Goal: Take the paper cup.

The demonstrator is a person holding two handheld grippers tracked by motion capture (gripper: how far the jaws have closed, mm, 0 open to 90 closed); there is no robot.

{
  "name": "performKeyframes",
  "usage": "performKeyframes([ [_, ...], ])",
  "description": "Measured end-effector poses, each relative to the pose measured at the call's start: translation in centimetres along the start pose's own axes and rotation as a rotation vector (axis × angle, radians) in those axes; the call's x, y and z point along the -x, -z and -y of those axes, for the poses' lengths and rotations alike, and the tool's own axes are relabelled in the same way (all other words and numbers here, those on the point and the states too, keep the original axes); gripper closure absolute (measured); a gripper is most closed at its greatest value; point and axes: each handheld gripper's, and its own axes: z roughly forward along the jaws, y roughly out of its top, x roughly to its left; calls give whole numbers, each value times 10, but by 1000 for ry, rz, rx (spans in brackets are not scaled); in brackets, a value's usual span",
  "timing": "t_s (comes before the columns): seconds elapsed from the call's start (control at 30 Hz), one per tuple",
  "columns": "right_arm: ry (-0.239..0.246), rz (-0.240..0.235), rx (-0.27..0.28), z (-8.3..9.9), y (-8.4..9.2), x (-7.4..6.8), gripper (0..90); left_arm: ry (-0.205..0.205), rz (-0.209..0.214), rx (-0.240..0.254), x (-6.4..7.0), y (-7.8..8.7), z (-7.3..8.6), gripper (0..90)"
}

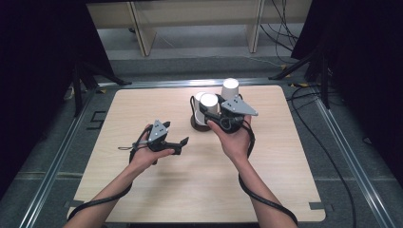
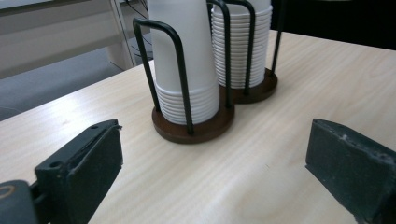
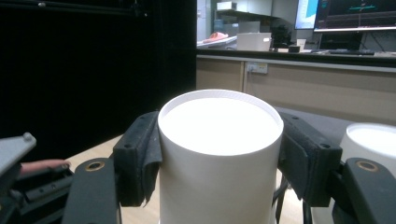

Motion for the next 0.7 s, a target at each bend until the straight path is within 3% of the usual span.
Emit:
performKeyframes([
  [0.03, 11, -3, -2, 3, 4, 0, 349, -1, -1, 8, 1, 5, 2, 32],
  [0.07, -10, -9, -14, 5, 9, -3, 349, 4, -3, 16, 2, 11, 3, 32],
  [0.1, 23, -4, -5, 9, 14, -2, 349, 6, -5, 19, 3, 15, 4, 33],
  [0.2, -15, -23, -26, 16, 26, -5, 348, 10, -8, 35, 5, 31, 9, 31],
  [0.27, 13, -22, -14, 21, 33, -3, 348, -3, -20, 28, 6, 41, 12, 30],
  [0.3, 0, -25, -29, 24, 38, -4, 348, -1, -23, 32, 6, 45, 14, 30],
  [0.33, 28, -25, -3, 27, 40, -1, 348, 1, -25, 27, 6, 50, 15, 26],
  [0.4, 24, -8, -18, 32, 47, 1, 348, 8, -31, 32, 5, 58, 17, 26],
  [0.5, -53, -6, -41, 39, 54, -2, 348, 13, -37, 31, 5, 66, 20, 25],
  [0.57, -44, -1, -35, 44, 57, 0, 348, 17, -37, 28, 6, 68, 22, 25],
  [0.6, -77, -6, -34, 46, 57, -2, 348, 16, -35, 25, 7, 69, 23, 24],
  [0.63, -58, 10, -27, 48, 57, -1, 348, 12, -32, 32, 8, 69, 25, 24],
  [0.67, -84, -16, -27, 49, 56, -3, 348, 7, -31, 24, 9, 70, 25, 24],
  [0.7, -85, 4, -25, 50, 56, -4, 348, 11, -24, 33, 11, 69, 26, 24],
])
